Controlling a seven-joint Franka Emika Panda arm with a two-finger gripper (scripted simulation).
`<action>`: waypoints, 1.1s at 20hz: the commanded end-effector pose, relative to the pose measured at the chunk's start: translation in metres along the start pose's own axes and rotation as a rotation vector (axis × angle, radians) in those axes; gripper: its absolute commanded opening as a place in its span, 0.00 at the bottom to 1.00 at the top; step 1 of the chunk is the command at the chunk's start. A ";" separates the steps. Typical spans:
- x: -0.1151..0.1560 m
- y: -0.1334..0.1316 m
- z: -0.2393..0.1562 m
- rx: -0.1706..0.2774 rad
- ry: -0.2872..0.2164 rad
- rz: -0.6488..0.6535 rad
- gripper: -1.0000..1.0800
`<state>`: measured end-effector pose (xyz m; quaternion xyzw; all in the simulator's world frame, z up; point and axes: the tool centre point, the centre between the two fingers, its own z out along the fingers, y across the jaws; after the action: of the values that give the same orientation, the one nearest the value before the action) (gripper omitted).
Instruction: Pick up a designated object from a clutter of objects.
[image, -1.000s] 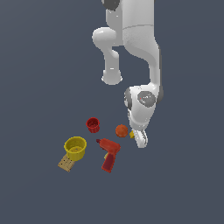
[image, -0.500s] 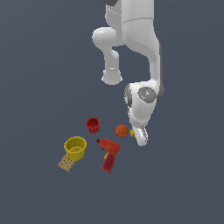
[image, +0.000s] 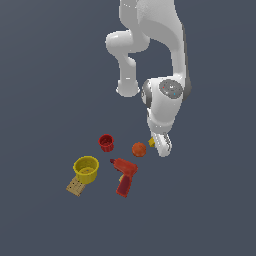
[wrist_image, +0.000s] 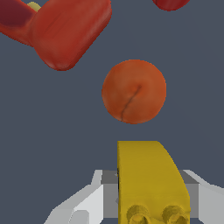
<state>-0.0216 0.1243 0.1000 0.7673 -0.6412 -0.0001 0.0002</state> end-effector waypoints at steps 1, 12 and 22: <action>0.000 0.005 -0.022 0.001 0.000 0.000 0.00; 0.002 0.032 -0.131 0.001 0.000 0.000 0.00; 0.004 0.054 -0.231 0.001 0.000 0.000 0.00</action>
<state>-0.0705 0.1116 0.3166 0.7674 -0.6412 0.0002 -0.0004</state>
